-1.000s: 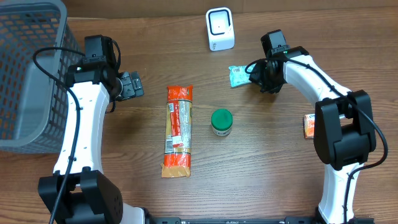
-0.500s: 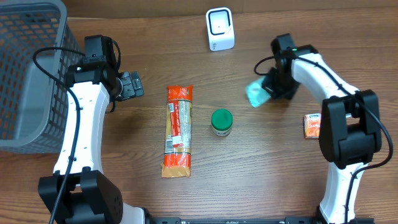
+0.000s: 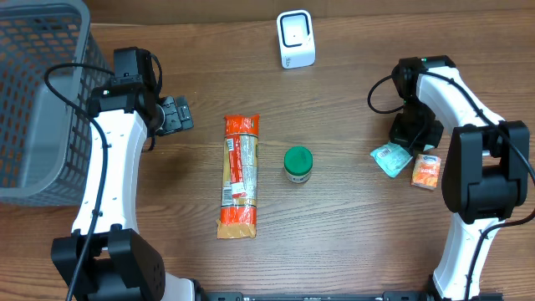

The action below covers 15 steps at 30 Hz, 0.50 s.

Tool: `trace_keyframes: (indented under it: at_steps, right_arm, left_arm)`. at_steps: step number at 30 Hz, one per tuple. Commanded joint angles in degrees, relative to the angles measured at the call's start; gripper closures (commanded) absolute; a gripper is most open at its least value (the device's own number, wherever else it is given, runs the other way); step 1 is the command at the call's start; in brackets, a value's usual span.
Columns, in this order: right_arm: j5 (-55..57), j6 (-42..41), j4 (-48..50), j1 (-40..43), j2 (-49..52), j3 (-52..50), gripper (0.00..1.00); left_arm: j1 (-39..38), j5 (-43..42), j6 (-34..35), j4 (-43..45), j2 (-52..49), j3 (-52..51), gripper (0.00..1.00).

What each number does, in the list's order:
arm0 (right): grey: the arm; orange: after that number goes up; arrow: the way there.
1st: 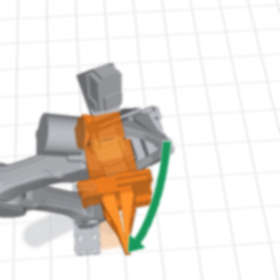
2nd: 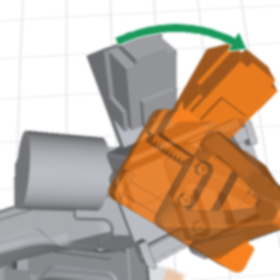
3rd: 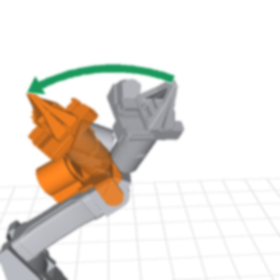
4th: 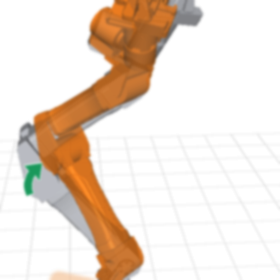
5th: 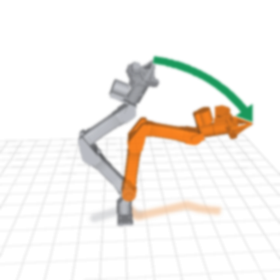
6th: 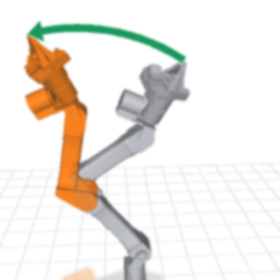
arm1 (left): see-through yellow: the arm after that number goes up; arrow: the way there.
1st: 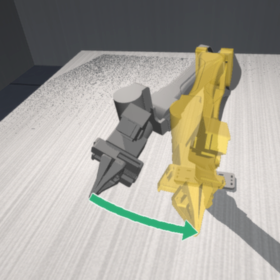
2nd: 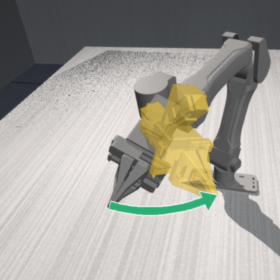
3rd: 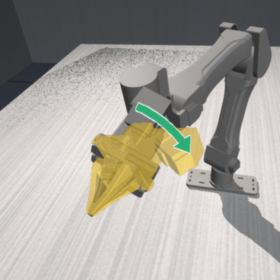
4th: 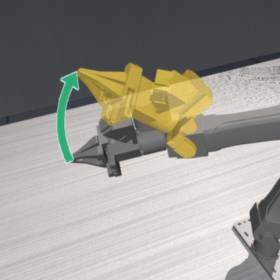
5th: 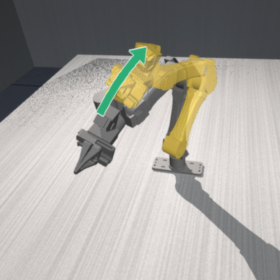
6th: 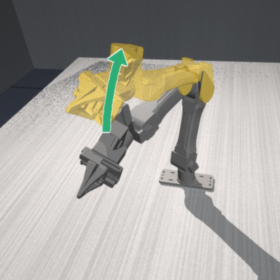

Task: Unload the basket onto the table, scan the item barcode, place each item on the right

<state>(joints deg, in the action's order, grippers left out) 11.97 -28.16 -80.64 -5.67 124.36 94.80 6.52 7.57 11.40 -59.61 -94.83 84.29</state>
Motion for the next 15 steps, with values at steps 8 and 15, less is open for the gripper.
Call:
trace_keyframes:
  at_steps: [8,15]
  right_arm:
    - [-2.45,3.17,-7.61,-0.26,-0.39,16.52,0.93]
    - [-7.89,2.89,-11.26,-0.33,-0.37,17.59,0.6]
  left_arm:
    - [0.22,0.31,-0.5,0.04,-0.04,-0.35,0.0]
    - [0.22,0.31,-0.5,0.04,-0.04,-0.35,0.0]
